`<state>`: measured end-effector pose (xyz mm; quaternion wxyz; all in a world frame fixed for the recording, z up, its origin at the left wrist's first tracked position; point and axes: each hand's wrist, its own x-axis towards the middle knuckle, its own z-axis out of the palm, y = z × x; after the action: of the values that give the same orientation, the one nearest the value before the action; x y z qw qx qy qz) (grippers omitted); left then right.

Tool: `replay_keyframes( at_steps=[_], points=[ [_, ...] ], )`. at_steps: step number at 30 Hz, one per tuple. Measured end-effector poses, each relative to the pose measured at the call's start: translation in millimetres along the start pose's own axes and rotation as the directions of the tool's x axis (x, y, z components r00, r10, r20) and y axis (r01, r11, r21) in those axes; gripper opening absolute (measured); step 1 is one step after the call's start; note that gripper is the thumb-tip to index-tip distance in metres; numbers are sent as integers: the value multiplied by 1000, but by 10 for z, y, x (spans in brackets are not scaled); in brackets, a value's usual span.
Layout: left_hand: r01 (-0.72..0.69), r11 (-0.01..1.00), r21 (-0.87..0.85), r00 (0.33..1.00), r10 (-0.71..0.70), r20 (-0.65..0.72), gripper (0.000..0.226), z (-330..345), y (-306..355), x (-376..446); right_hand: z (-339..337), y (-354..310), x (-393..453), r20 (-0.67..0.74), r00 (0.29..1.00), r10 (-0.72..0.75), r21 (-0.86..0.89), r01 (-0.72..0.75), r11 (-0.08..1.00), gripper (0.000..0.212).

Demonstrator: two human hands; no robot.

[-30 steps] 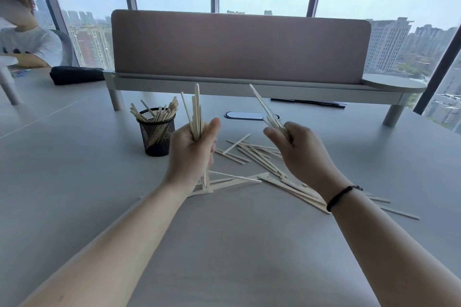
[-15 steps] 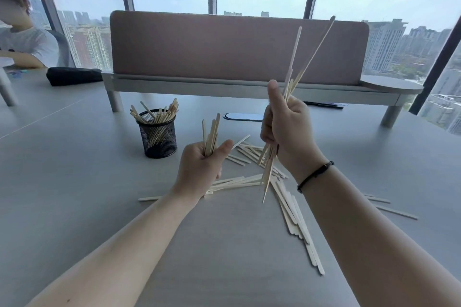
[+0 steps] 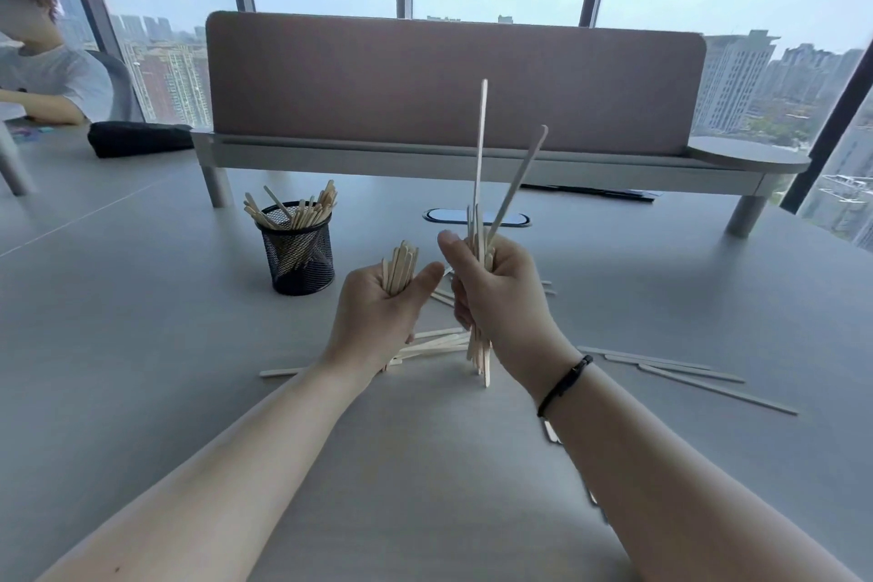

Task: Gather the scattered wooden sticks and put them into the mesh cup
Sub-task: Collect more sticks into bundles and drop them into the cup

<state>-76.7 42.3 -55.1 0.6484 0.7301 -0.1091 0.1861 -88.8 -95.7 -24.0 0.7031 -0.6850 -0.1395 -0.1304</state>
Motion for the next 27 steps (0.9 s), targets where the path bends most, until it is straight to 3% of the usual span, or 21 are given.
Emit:
replay_keyframes(
  at_steps=[6,11,27],
  points=[
    [1,1000,10,1000,-1,5,64,-9,-12,-3,44,93,-44,4,1000,0,-63,1,998,50],
    [-17,999,42,1000,17,2,62,-18,-28,4,28,110,-49,-44,997,64,-11,-65,998,53],
    [-62,996,62,998,62,-6,70,-41,-2,-20,29,119,-48,-83,997,9,42,-5,999,50]
  ],
)
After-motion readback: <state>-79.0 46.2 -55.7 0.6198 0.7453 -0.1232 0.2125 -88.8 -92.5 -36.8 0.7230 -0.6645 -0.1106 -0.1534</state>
